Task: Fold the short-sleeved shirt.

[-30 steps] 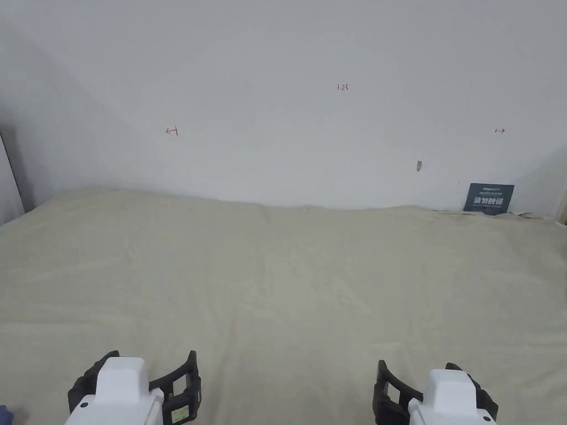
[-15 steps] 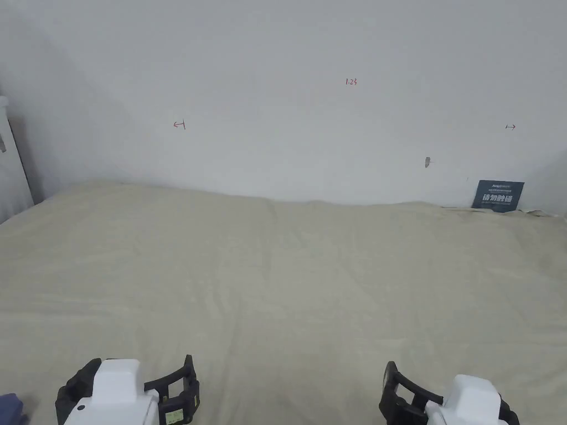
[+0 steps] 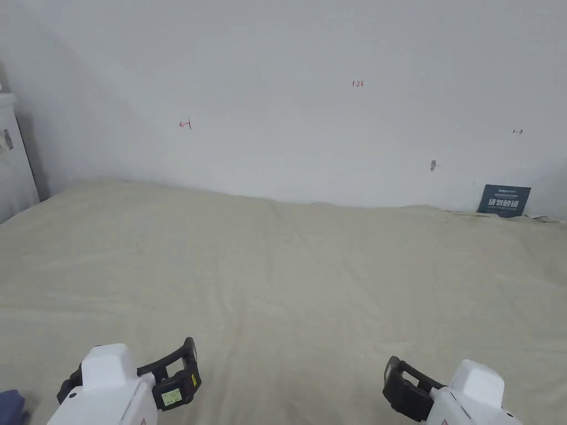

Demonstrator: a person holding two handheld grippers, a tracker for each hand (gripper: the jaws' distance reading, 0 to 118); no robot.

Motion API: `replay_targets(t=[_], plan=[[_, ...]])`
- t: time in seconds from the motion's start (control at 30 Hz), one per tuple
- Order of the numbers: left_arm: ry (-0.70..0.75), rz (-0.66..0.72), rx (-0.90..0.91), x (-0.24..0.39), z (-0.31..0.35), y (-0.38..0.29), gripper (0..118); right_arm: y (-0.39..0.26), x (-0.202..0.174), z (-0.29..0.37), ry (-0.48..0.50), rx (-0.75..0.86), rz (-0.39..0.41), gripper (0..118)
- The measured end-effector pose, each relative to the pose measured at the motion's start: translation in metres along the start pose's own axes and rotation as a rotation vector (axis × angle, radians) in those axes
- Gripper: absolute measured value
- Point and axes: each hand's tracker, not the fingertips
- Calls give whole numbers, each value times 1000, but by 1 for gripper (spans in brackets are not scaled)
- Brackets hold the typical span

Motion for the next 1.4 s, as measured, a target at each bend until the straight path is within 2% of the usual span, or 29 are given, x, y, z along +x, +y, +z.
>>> replay_targets(t=[0.13,0.37,0.6,0.73,1.0,1.17,1.4], plan=[[-14,63,8,-1,0,3,118,6,-3,-4,-34,-68,-56,115],[28,151,72,2,-2,2,118,11,-11,-6,-72,-61,-28,115],[94,56,45,13,-7,-2,118,14,-11,-8,-106,-50,-29,115],[81,32,85,16,-6,-9,118,15,-7,-10,-127,-55,-34,115],[114,-30,25,29,-9,-11,118,10,3,-11,-150,-108,-86,115],[130,-38,15,31,-9,-14,118,6,-4,-8,-189,-92,-42,115],[123,-48,5,28,-8,-13,118,1,-13,-9,-180,-101,33,115]])
